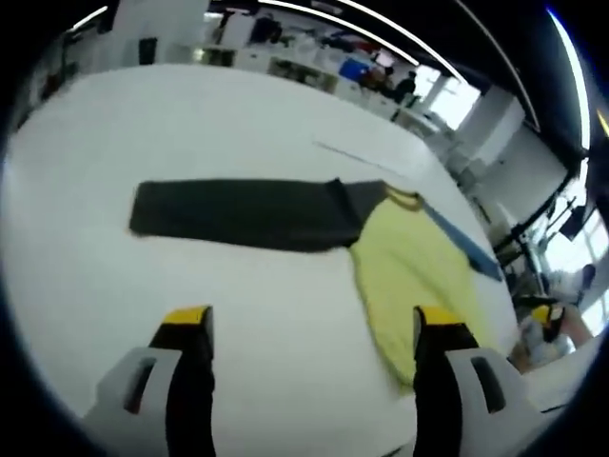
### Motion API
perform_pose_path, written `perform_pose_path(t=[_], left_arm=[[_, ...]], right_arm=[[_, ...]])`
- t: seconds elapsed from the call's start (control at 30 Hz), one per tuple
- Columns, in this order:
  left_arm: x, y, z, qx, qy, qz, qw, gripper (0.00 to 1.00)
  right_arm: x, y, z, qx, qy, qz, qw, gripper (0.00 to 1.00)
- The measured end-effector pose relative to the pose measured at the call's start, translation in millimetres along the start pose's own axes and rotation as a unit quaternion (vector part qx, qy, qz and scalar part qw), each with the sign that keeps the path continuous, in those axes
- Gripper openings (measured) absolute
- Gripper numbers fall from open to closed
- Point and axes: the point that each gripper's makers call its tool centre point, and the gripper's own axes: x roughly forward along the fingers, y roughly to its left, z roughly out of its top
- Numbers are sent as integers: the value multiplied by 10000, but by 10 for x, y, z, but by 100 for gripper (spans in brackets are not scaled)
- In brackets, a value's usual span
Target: Fold the garment on the visible template until the final outline fits inside the template.
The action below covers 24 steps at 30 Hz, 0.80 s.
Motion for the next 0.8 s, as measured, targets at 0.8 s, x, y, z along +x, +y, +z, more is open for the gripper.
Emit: perform_pose_path(t=[0.8], left_arm=[[-125, -603, -385, 365, 430, -589, 9967, 99]], right_arm=[[-14, -46, -52, -1, 56, 79, 10000, 96]])
